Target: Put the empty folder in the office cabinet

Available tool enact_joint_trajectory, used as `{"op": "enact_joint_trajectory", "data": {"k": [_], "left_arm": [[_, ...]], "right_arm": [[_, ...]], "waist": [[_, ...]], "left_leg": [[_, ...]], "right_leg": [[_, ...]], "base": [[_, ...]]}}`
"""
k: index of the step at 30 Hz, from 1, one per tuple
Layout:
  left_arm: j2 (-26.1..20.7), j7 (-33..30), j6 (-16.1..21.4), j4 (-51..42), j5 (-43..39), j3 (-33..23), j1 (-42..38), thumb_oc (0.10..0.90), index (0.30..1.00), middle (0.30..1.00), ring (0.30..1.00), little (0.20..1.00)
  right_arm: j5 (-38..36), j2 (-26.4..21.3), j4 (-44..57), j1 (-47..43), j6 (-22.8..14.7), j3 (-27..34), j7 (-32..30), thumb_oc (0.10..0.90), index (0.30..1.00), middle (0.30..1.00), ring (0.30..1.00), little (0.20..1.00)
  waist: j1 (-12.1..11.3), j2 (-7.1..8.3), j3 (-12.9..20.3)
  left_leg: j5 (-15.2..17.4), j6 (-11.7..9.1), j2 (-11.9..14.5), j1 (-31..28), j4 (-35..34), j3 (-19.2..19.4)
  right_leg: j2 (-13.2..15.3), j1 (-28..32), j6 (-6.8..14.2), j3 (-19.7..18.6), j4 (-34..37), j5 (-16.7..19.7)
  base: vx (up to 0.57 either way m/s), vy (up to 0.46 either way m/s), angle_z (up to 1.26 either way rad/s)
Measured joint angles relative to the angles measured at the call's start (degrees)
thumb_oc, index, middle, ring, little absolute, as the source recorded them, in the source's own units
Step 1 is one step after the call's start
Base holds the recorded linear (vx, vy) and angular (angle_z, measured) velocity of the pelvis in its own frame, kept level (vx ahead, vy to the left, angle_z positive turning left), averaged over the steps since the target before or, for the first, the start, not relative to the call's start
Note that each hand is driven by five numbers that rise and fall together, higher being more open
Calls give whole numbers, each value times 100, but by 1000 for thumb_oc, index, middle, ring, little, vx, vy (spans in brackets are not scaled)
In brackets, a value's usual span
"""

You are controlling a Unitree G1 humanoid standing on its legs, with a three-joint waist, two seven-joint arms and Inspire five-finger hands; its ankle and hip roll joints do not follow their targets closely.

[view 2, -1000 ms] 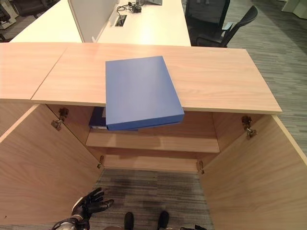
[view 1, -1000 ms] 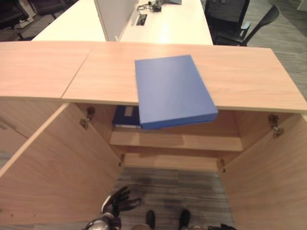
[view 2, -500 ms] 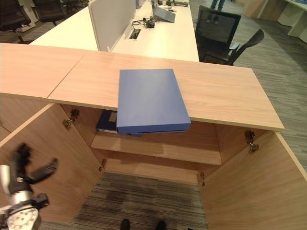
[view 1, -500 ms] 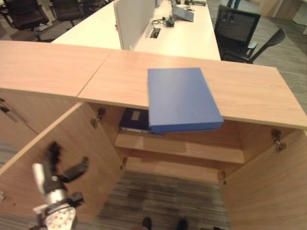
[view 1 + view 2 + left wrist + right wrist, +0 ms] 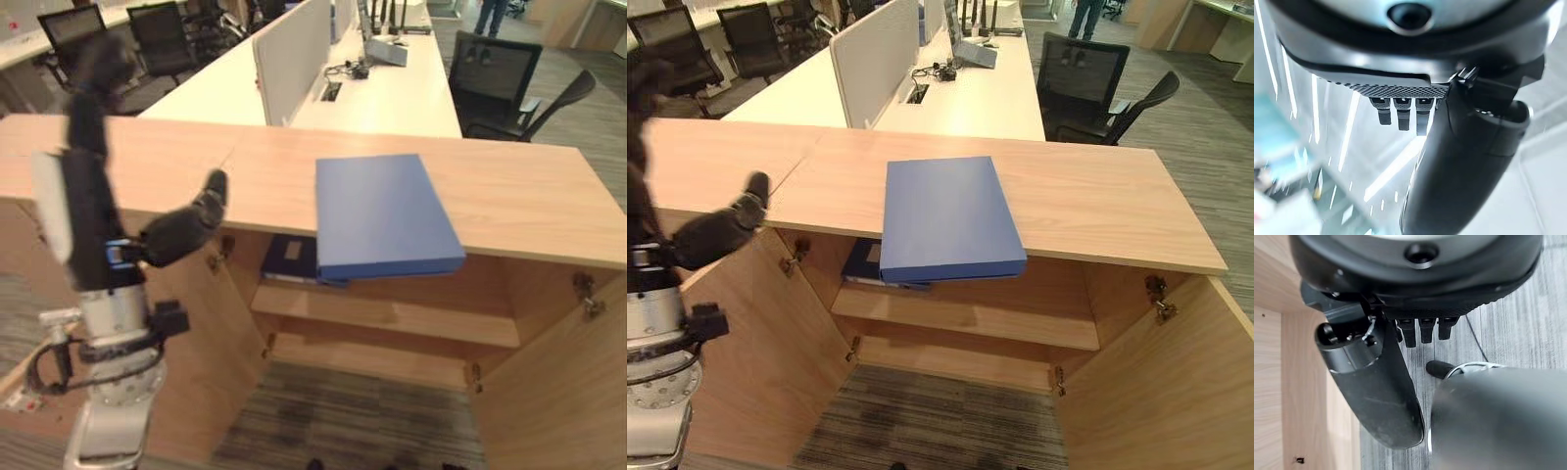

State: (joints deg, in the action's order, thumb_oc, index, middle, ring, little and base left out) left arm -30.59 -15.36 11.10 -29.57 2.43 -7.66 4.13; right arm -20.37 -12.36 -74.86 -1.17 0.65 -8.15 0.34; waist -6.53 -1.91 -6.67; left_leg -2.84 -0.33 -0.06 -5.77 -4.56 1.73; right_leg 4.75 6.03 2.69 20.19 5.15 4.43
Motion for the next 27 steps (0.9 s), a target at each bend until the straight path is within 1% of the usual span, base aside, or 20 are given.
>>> {"op": "enact_joint_trajectory", "data": {"k": [2, 3, 8, 10, 14, 16, 18, 20, 22, 23, 24, 27], "left_arm": [[-3, 355, -125, 101, -91, 144, 25, 800, 900, 900, 900, 900], [-3, 618, -186, 115, -204, 188, 103, 800, 900, 900, 900, 900], [-55, 1168, -365, 126, -218, 333, 153, 800, 900, 900, 900, 900], [-105, 1238, -369, 125, -215, 331, 153, 800, 900, 900, 900, 900], [-485, 1365, -370, 123, -61, 331, 152, 800, 900, 900, 900, 900], [-503, 1366, -370, 122, 127, 323, 139, 800, 900, 900, 900, 900], [-504, 1373, -370, 121, 248, 329, 126, 800, 900, 900, 900, 900], [-508, 1380, -375, 109, 254, 433, 27, 800, 900, 900, 900, 900], [-569, 1487, -372, 77, 294, 692, -213, 800, 900, 900, 900, 900], [-672, 1493, -368, 69, 297, 781, -277, 800, 900, 900, 900, 900], [-708, 1503, -366, 35, 304, 780, -279, 800, 900, 900, 900, 900], [-708, 1518, -366, 28, 307, 781, -283, 800, 900, 900, 900, 900]], "right_arm": [[8, -9, 7, 10, 13, -4, 61, 800, 900, 900, 900, 900], [16, -11, 15, 8, 25, -2, 74, 800, 900, 900, 900, 900], [116, -49, 30, 66, 107, -2, 130, 800, 900, 900, 900, 900], [120, -49, 39, 77, 108, -3, 162, 800, 900, 900, 900, 900], [192, -25, 40, 86, 121, -8, 225, 800, 900, 900, 900, 900], [228, 5, 42, 104, 121, -17, 232, 800, 900, 900, 900, 900], [229, 74, 44, 114, 115, -19, 236, 800, 900, 900, 900, 900], [232, 80, 37, 126, 117, -37, 236, 800, 900, 900, 900, 900], [236, 82, 40, 124, 115, -62, 236, 800, 900, 900, 900, 900], [236, 86, 40, 121, 113, -60, 236, 800, 900, 900, 900, 900], [236, 86, 40, 122, 108, -57, 235, 800, 900, 900, 900, 900], [235, 87, 40, 118, 101, -57, 234, 800, 900, 900, 900, 900]], "waist": [[31, -3, 2], [40, 0, 2], [66, 20, 6], [96, 28, 11], [107, 95, 47], [158, 158, 85], [181, 257, 145], [176, 291, 166], [207, 300, 172], [232, 300, 172], [312, 294, 173], [317, 282, 170]], "left_leg": [[6, -8, 12, -55, 0, -4], [31, -44, 18, -50, 0, -7], [31, -42, 18, -59, 0, 6], [29, -41, 18, -72, 1, 10], [30, -41, 31, -126, 0, 80], [42, -49, 31, -131, 0, 95], [57, -49, 31, -131, 0, 104], [55, -47, 28, -153, 1, 116], [56, -46, 26, -154, 0, 143], [57, -46, 27, -145, -1, 144], [59, -48, 29, -174, 0, 162], [64, -46, 43, -225, 0, 252]], "right_leg": [[-12, 45, 1, -4, 18, -15], [-17, 40, 3, -6, 20, -19], [-17, 44, 2, -13, -12, -16], [-17, 44, 0, -17, -12, -14], [-30, 67, 0, -79, -12, -13], [-28, 77, 0, -97, -10, -12], [-28, 70, 1, -109, -9, -9], [-25, 57, 0, -131, 11, -1], [-26, 60, 1, -171, 18, 7], [-28, 61, 1, -173, 15, 8], [-30, 54, 0, -187, 21, 9], [-42, 73, -3, -250, 22, 13]], "base": [[0, 0, 0], [0, 0, 0], [0, 0, 0], [0, 0, 0], [10, -12, -8], [5, -6, -6], [13, -16, -3], [0, 0, 0], [16, -4, -8], [8, -4, -9], [20, -5, -11], [19, 3, -14]]}}
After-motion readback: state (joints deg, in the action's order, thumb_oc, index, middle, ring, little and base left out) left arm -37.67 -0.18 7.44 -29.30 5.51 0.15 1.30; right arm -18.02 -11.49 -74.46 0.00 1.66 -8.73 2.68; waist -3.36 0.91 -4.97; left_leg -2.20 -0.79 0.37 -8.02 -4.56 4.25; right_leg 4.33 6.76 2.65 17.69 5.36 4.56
